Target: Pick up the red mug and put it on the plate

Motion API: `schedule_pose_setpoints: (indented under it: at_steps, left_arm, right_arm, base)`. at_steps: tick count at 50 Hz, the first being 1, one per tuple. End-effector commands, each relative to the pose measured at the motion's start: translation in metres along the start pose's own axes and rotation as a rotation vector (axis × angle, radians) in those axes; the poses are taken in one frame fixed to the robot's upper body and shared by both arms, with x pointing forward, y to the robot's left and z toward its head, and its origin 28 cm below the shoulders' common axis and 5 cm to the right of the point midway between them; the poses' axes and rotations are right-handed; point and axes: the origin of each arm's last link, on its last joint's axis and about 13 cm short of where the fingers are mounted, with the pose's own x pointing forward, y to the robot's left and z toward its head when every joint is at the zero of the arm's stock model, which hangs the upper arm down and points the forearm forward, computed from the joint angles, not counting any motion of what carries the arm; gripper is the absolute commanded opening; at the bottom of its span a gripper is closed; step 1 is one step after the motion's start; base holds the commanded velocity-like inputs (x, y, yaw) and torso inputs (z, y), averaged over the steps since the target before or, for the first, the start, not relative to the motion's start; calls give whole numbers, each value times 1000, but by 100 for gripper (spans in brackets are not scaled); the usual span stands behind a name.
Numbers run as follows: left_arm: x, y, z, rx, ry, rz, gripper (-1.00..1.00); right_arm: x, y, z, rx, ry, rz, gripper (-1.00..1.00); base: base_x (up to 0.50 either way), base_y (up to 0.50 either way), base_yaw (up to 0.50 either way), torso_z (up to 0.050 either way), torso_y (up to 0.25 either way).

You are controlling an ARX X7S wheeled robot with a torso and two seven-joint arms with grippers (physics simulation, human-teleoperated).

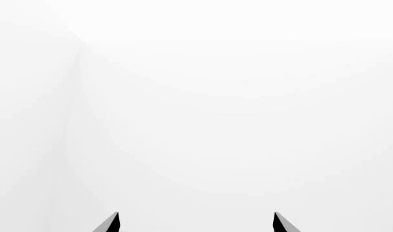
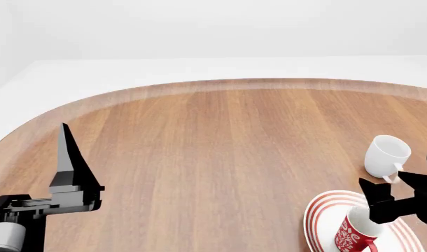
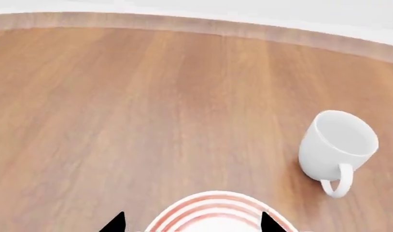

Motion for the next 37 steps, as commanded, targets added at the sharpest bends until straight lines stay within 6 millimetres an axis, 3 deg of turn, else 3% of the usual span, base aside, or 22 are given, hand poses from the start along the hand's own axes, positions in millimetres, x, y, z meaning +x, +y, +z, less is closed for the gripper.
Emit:
schedule_pose_setpoints:
  at_steps: [1, 5, 14, 25, 37]
  left_arm:
    - [-1, -1, 0, 1, 0, -3, 100]
    - [-1, -1, 1, -1, -1, -4, 100]
    - [-1, -1, 2, -3, -3, -4, 100]
    - [-1, 0, 4, -7, -12, -3, 100]
    - [-1, 0, 6, -10, -18, -3, 100]
  right_arm:
    - [-21, 12, 39, -109, -217, -8, 100]
    - [-30, 26, 58, -195, -292, -1, 100]
    - [-39, 58, 78, -366, -434, 43, 100]
    - [-37, 93, 68, -506, -588, 66, 100]
    - [-48, 125, 41, -606, -694, 13, 100]
  base:
    - [0, 0, 0, 0, 0]
    - [0, 0, 0, 0, 0]
    - [0, 0, 0, 0, 0]
    - [0, 0, 0, 0, 0]
    - [0, 0, 0, 0, 0]
